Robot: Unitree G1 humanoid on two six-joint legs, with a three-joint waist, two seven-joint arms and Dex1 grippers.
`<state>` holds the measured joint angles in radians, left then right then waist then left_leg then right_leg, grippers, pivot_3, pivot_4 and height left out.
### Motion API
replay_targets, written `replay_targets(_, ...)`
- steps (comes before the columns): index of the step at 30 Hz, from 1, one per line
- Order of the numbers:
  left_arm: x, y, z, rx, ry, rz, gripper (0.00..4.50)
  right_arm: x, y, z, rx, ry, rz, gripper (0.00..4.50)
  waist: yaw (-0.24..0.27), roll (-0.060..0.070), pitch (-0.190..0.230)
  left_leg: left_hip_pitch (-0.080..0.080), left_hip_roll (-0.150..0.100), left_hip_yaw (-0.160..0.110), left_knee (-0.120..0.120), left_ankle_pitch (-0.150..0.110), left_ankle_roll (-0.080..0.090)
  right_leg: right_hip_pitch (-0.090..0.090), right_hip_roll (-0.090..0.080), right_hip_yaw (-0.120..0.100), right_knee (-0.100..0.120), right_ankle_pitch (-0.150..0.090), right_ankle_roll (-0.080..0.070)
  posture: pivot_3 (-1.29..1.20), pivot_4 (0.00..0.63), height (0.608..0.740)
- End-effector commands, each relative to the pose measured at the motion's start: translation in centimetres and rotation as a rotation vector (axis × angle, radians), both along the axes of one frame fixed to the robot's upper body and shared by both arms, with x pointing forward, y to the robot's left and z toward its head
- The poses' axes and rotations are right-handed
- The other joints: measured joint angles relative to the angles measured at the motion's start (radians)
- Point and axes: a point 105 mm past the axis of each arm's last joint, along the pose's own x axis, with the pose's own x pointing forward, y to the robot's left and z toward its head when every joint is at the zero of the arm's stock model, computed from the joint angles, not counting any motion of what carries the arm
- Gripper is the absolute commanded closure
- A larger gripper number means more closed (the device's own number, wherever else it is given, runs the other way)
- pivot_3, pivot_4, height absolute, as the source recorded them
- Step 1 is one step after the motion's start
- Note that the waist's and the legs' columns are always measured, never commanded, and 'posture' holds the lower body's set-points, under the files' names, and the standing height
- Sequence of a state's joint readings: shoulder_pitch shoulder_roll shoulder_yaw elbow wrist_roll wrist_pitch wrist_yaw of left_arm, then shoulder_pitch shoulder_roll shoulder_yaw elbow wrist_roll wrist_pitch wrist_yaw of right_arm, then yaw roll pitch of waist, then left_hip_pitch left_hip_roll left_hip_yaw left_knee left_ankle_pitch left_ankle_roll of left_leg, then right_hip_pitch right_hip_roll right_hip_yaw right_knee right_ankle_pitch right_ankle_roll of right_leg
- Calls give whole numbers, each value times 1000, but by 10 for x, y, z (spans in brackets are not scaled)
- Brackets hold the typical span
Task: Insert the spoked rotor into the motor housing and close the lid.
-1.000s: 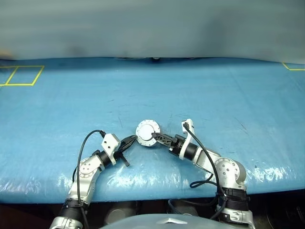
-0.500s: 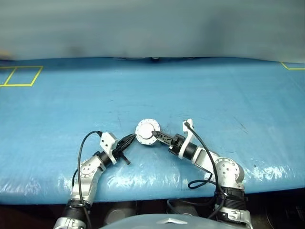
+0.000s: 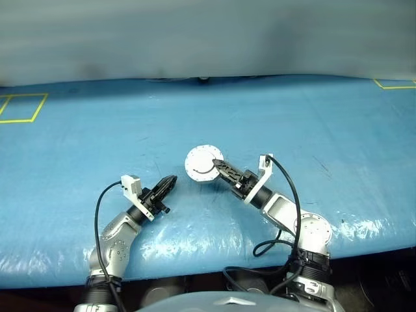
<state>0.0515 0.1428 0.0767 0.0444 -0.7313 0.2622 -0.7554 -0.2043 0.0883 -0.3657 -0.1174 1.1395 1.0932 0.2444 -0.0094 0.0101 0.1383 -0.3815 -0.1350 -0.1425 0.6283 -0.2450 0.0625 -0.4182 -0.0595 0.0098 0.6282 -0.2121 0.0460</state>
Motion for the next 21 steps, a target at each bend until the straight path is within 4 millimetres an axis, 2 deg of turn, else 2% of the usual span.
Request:
replay_targets(1,-2,0,17,-129,0,-21,2266,2,7,33,119,-90,15,2111,-2,0,0,0,0,0,0,0,0,0,0,0,0,0,0,0,150,740)
replay_targets(7,-12,-11,30,-287,48,-151,194,3,18,35,131,-75,57,2111,-4,0,0,0,0,2,0,0,0,0,1,2,1,0,0,0,150,740)
replay_targets(8,-13,-12,33,-310,51,-165,29,1,21,35,130,-73,73,2111,-4,0,0,0,0,2,0,0,0,0,1,2,1,0,0,0,150,740)
replay_targets(12,-12,-16,37,-355,61,-190,29,-4,29,33,120,-65,118,2111,-4,0,0,0,1,3,0,0,0,-2,1,3,2,0,0,0,150,740)
replay_targets(15,-6,-19,36,-377,83,-191,29,-16,43,32,99,-68,197,2111,-3,0,0,-1,1,5,1,0,0,-6,1,5,4,0,0,0,150,740)
replay_targets(21,-3,-27,47,-445,56,-222,29,-23,49,29,77,-69,243,2111,-3,0,0,-2,1,9,3,0,0,-8,1,8,8,0,0,0,150,740)
